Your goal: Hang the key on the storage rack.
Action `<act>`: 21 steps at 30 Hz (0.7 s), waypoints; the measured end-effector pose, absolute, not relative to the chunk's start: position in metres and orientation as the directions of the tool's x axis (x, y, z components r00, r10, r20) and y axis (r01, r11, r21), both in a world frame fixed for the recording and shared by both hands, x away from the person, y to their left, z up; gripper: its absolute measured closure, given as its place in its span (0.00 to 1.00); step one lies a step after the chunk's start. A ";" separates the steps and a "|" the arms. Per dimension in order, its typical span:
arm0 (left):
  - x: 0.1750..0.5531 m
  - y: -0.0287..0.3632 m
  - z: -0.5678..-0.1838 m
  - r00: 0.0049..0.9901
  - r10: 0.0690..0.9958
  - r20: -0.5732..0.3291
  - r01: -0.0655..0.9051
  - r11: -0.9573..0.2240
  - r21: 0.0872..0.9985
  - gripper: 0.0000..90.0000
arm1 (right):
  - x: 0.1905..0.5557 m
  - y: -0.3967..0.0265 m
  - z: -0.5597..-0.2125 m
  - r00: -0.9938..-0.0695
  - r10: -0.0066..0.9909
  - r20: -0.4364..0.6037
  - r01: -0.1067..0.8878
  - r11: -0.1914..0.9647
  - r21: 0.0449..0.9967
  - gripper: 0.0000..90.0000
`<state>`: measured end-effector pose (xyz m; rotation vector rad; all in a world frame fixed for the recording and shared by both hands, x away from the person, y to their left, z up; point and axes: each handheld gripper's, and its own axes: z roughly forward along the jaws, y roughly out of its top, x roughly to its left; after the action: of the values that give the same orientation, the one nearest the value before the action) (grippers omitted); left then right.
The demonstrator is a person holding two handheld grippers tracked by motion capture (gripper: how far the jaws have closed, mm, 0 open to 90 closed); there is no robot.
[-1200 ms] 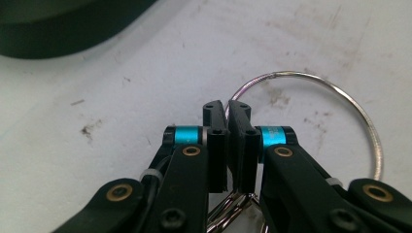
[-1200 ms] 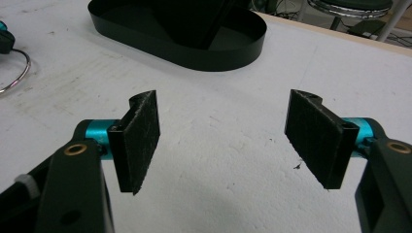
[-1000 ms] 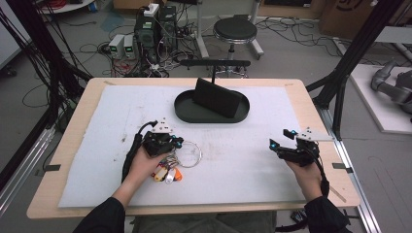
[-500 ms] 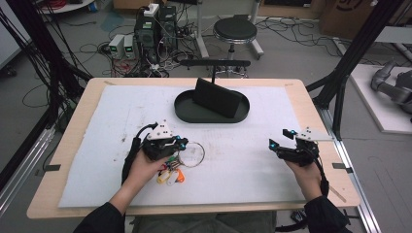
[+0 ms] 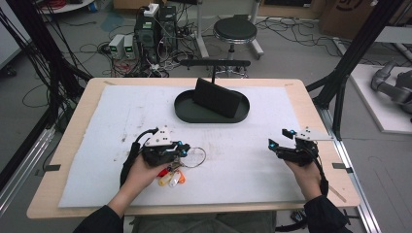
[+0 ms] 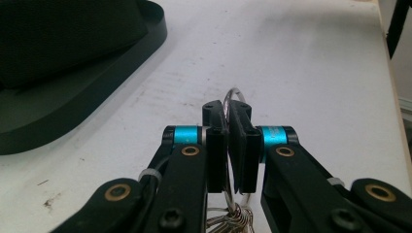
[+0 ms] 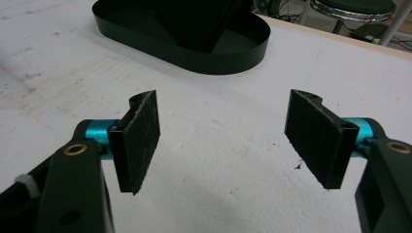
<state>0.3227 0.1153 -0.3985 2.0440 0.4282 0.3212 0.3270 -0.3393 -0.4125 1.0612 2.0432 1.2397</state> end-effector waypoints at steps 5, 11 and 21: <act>0.323 0.113 -0.402 0.912 0.406 0.054 0.168 -0.491 0.855 0.94 | 0.328 -0.338 -0.413 -0.559 0.828 -0.034 0.352 0.275 0.895 0.33; 0.324 0.113 -0.404 0.916 0.398 0.044 0.177 -0.502 0.847 0.95 | 0.328 -0.337 -0.413 -0.561 0.827 -0.028 0.358 0.273 0.893 0.32; 0.323 0.113 -0.402 0.917 0.398 0.040 0.177 -0.494 0.852 0.96 | 0.328 -0.337 -0.413 -0.561 0.827 -0.028 0.359 0.273 0.893 0.33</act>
<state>0.3235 0.1133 -0.4021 2.0942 0.4101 0.2847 0.3281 -0.3373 -0.4128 1.0650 2.0513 1.2425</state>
